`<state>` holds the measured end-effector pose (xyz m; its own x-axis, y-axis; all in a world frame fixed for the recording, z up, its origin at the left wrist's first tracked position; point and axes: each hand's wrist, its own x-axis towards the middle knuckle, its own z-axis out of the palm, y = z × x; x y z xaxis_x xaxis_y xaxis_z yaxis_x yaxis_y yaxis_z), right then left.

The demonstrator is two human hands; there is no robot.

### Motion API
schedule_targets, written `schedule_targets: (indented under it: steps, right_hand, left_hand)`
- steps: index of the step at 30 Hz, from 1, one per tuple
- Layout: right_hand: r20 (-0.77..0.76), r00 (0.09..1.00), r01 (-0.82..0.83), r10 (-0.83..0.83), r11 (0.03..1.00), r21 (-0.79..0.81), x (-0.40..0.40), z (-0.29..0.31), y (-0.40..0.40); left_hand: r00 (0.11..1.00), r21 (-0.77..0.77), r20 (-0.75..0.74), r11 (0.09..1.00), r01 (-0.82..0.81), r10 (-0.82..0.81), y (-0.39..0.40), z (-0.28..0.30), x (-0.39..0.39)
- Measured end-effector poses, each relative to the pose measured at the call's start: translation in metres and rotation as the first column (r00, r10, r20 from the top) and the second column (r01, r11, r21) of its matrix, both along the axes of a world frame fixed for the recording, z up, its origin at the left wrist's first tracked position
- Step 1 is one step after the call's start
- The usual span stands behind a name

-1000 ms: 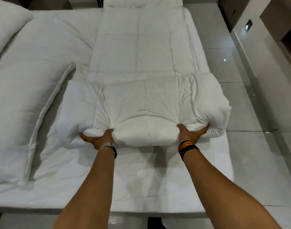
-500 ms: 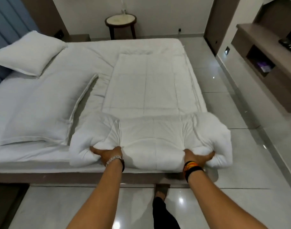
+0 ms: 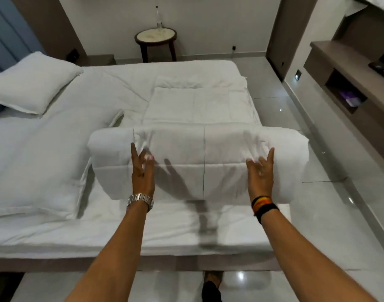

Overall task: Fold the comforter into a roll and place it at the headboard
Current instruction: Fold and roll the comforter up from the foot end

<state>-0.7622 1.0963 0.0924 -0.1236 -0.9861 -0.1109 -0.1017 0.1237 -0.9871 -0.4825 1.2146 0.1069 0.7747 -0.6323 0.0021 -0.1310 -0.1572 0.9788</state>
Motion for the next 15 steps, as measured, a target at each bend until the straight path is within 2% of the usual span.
schedule_targets:
  steps: [2,4,6,8,12,15]
  right_hand:
    - [-0.089,0.995,0.042,-0.039,0.999,0.034,0.002,-0.042,-0.013]
    - [-0.123,0.99,0.09,-0.065,0.973,0.213,0.001,-0.086,-0.016]
    - [-0.109,0.988,0.15,-0.111,0.874,0.463,0.001,-0.121,-0.029]
    - [-0.07,0.985,0.167,-0.156,0.787,0.594,0.008,-0.142,-0.053]
    - [0.103,0.954,0.192,-0.281,0.84,0.508,0.041,-0.16,-0.118]
    - [0.089,0.901,0.314,-0.425,0.779,0.542,0.068,-0.165,-0.155]
  left_hand:
    - [0.999,0.078,0.033,0.996,-0.042,0.039,-0.025,-0.033,0.011]
    - [0.994,0.235,0.019,0.966,-0.105,0.104,-0.041,-0.073,0.019]
    - [0.976,0.443,-0.072,0.883,-0.154,0.206,-0.058,-0.112,0.027]
    - [0.924,0.551,-0.201,0.817,-0.168,0.326,-0.075,-0.134,0.034]
    - [0.806,0.486,-0.351,0.828,-0.279,0.477,-0.12,-0.155,0.061]
    - [0.714,0.519,-0.359,0.765,-0.382,0.601,-0.146,-0.17,0.075]
